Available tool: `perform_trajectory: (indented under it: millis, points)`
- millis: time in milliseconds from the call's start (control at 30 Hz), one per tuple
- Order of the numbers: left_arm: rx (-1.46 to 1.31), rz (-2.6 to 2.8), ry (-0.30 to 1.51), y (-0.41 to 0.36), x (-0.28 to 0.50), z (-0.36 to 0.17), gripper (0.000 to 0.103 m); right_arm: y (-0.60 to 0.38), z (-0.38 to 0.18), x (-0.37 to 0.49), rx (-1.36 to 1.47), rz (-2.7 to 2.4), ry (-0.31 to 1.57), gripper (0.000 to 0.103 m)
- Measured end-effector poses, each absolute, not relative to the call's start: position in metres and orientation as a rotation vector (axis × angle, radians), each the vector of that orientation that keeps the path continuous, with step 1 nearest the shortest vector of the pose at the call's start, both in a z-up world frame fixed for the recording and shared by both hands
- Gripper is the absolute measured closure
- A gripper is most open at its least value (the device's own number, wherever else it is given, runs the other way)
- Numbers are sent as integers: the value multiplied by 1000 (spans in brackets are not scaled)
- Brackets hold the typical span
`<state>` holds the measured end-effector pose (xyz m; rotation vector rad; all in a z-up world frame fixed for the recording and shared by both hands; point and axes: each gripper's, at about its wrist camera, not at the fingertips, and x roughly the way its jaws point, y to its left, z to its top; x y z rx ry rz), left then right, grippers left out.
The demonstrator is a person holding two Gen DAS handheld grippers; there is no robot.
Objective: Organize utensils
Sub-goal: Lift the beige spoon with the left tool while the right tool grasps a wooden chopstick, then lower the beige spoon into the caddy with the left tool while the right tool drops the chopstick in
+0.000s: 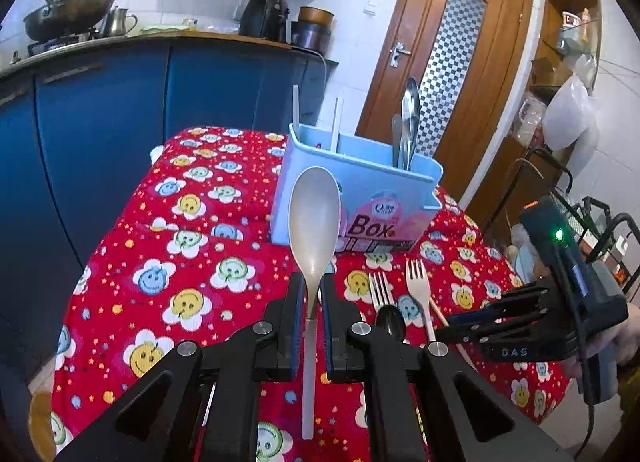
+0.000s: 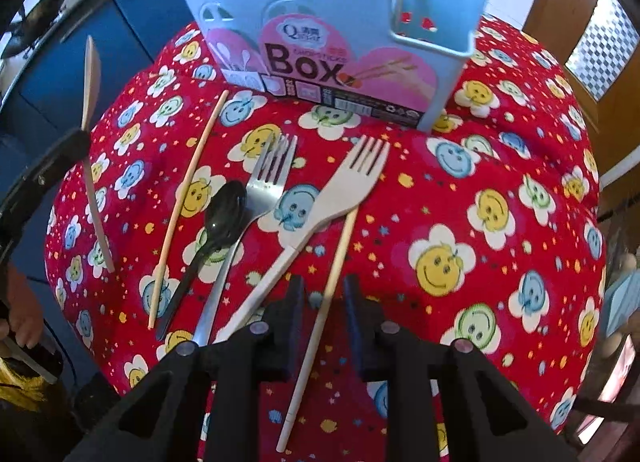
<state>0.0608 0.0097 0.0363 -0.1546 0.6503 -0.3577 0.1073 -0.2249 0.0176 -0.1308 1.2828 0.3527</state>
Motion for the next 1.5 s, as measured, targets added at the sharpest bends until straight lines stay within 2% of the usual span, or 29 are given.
perform_trajectory:
  millis: [67, 167, 433, 533, 767, 1067, 1500]
  points:
    - [-164, -357, 642, 10, 61, 39, 95, -227, 18, 107, -141, 320, 1269, 92]
    - [-169, -360, 627, 8, 59, 44, 95, -231, 19, 102, -155, 272, 1248, 97]
    - [-163, -378, 588, 0, 52, 57, 95, -274, 31, 84, -58, 227, 1212, 97]
    - [-161, -379, 567, -1, 50, 65, 95, -290, 46, 76, 68, 262, 1126, 97]
    - [-153, -383, 497, -2, 43, 93, 96, -292, 73, 59, 172, 276, 888, 97]
    - [-127, -368, 385, -5, 53, 130, 96, -289, 92, 43, 191, 279, 644, 97]
    - [-132, -338, 282, -21, 112, 161, 96, -296, 90, 49, 223, 286, 534, 97]
